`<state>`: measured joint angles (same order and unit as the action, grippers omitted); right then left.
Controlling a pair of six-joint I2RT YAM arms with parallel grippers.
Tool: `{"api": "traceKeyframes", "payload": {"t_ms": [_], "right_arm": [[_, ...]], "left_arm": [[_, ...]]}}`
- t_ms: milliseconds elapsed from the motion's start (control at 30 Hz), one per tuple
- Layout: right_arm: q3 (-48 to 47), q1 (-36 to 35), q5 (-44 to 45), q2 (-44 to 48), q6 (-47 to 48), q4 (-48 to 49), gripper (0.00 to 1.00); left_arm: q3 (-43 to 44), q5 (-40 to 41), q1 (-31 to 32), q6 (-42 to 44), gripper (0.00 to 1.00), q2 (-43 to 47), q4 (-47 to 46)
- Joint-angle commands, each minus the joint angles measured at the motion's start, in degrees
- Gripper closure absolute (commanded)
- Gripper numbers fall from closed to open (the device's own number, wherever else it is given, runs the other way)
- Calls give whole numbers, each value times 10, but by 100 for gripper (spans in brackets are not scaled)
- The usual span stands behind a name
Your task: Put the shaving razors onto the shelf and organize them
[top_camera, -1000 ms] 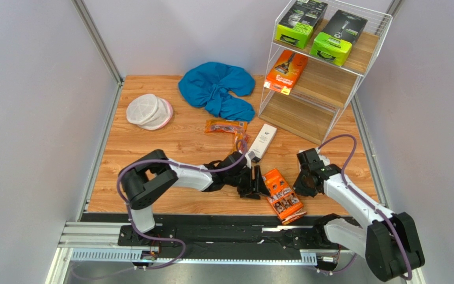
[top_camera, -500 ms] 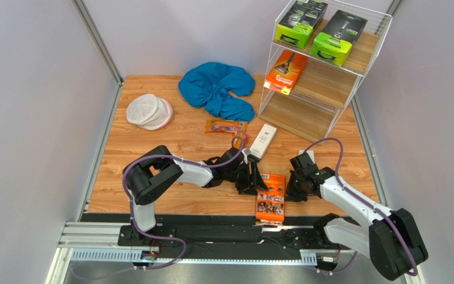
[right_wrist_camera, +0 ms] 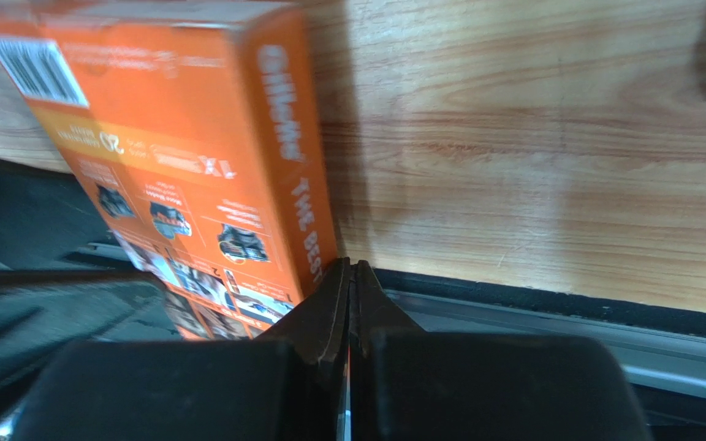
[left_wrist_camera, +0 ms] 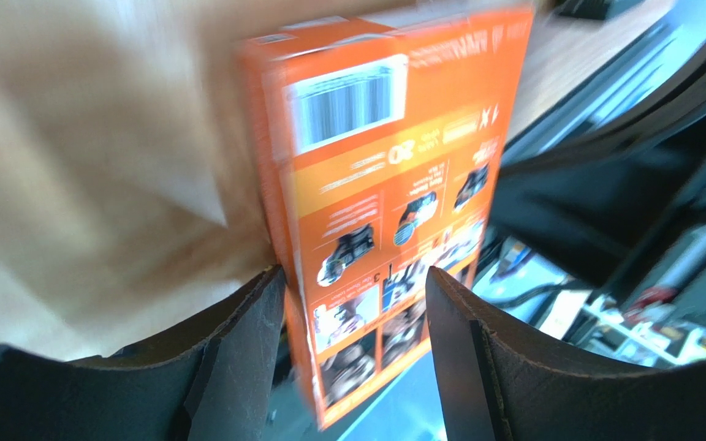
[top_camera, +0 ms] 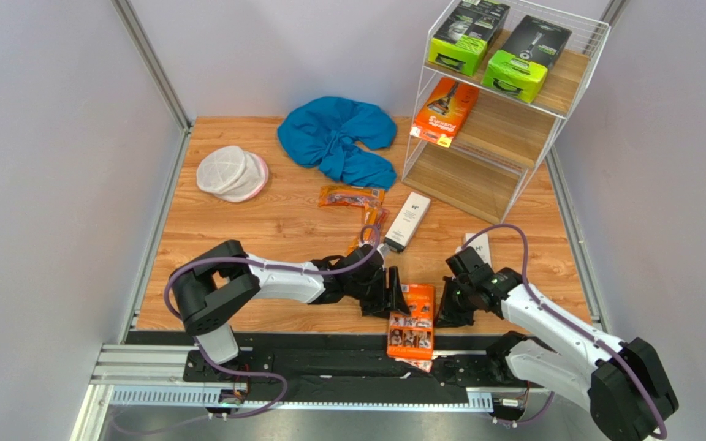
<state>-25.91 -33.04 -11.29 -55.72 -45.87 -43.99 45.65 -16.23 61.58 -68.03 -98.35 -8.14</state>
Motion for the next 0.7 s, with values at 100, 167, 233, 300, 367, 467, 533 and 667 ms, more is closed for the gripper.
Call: {"api": "traceKeyframes", "payload": {"t_ms": [100, 167, 233, 300, 367, 467, 533, 667], "right_arm": [[1, -10, -44, 33, -41, 69, 100], [11, -11, -44, 34, -48, 74, 100], [16, -10, -49, 35, -50, 80, 100], [17, -11, -50, 36, -49, 76, 100], [17, -11, -45, 41, -48, 72, 100], [20, -10, -45, 47, -52, 74, 100], [23, -11, -45, 47, -53, 79, 100], [24, -10, -48, 47, -54, 80, 100]], "left_arm": [[-18, 7, 42, -14, 35, 78, 10], [-31, 23, 42, -13, 34, 97, 42], [-41, 42, 42, -11, 33, 111, 71], [-53, 65, 41, -19, 32, 125, 111], [-79, 74, 42, -32, 32, 149, 118], [-107, 74, 42, -42, 31, 163, 101], [-112, 60, 42, -43, 31, 155, 85], [-116, 49, 49, -51, 31, 131, 13]]}}
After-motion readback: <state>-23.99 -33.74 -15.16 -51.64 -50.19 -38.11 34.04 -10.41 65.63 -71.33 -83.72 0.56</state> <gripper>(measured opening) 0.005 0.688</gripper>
